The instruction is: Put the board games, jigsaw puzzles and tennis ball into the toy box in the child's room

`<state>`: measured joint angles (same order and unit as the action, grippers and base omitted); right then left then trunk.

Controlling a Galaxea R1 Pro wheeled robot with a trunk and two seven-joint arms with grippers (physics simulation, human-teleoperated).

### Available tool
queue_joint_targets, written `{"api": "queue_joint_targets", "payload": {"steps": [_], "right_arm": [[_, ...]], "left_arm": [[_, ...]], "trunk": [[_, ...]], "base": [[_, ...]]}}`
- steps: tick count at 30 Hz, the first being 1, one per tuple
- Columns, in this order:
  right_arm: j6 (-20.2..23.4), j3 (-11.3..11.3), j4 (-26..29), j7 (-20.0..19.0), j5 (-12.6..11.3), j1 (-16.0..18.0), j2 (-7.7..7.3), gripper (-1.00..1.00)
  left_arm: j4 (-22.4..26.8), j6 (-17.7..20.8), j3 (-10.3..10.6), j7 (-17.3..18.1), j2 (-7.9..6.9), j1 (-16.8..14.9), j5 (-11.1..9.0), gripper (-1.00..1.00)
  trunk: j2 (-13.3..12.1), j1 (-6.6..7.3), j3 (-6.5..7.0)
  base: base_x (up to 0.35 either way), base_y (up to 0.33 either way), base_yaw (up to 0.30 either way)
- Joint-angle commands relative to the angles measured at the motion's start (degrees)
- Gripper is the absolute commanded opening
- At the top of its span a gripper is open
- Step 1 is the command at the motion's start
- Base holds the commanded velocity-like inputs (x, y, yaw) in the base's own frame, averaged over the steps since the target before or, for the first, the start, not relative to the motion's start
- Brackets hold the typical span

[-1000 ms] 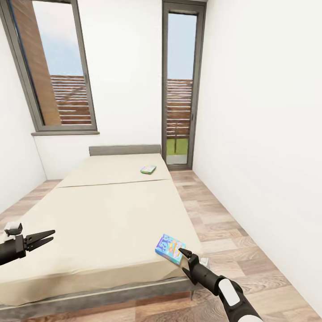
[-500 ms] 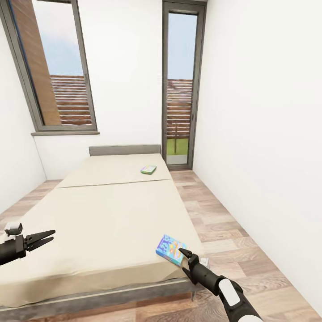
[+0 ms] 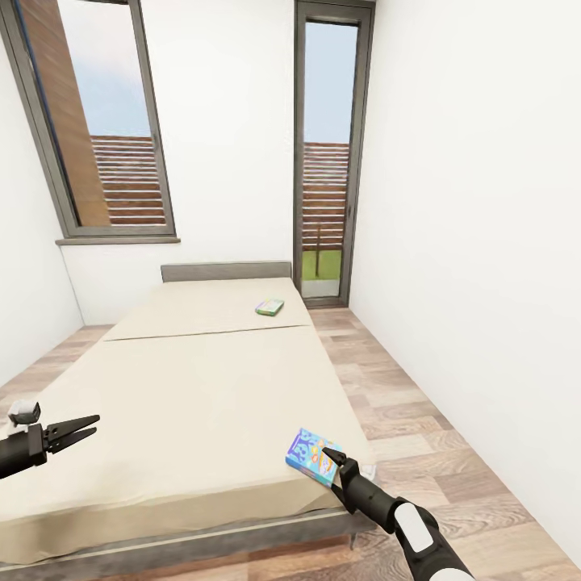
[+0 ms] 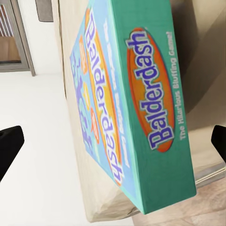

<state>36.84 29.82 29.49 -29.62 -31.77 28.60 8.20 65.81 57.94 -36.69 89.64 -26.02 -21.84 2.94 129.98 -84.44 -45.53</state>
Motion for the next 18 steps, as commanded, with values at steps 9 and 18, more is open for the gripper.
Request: {"api": "queue_joint_targets", "payload": {"steps": [9,18], "right_arm": [[0.43,0.41,0.04,-0.01,-0.04,0.05,0.07,1.00],[0.43,0.36,0.04,0.28,-0.02,0.05,0.12,-1.00]], "left_arm": [[0.02,0.60,0.01,0.36,0.00,-0.04,0.32,1.00],[0.02,0.67,-0.03,0.36,0.00,-0.04,0.32,1.00]], "trunk": [[0.03,0.01,-0.06],[0.03,0.01,-0.06]], "base": [[0.001,0.000,0.000],[0.000,0.000,0.000]]}}
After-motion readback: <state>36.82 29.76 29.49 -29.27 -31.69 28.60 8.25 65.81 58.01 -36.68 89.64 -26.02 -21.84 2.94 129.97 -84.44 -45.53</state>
